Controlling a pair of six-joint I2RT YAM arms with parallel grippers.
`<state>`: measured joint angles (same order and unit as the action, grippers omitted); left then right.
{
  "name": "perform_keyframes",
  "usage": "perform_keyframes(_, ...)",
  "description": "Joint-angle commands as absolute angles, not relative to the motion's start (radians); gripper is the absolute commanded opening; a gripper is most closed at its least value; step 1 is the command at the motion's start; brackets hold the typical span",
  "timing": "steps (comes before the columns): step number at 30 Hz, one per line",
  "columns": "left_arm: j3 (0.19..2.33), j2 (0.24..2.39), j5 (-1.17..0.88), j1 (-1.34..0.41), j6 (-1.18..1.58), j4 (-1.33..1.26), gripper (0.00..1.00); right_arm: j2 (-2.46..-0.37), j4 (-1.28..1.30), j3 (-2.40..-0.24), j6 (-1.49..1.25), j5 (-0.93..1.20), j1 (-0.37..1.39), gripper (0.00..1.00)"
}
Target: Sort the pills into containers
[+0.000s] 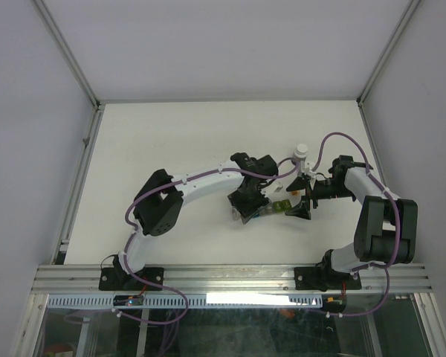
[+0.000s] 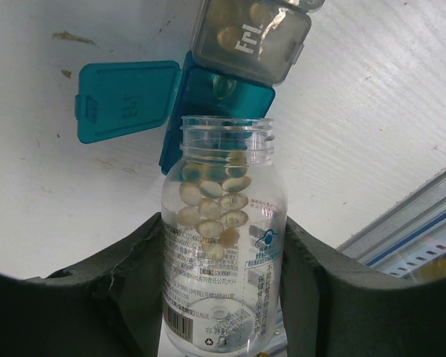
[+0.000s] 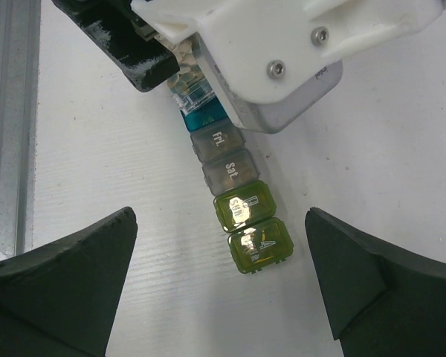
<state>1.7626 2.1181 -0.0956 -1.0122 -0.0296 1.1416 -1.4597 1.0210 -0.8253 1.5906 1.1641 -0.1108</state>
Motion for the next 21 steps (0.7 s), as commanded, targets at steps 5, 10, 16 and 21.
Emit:
perform_keyframes(5, 1.814, 2.074, -0.119, -0.994, 0.014, 1.137, 0.00, -1.430, 1.016, -0.834, 1.590, 1.187, -0.117, 1.00)
perform_keyframes(10, 1.799, 2.065, -0.122, -0.989, 0.018, 1.137, 0.00, -1.433, 1.018, -0.836, 1.592, 1.186, -0.118, 0.99)
perform_keyframes(16, 1.755, 2.044, -0.093, -1.003, 0.019, 1.110, 0.00, -1.432, 1.023, -0.837, 1.598, 1.189, -0.118, 1.00)
perform_keyframes(21, 1.702, 1.980, -0.088, -1.014, 0.006, 1.032, 0.00, -1.438, 1.026, -0.837, 1.603, 1.191, -0.118, 0.99)
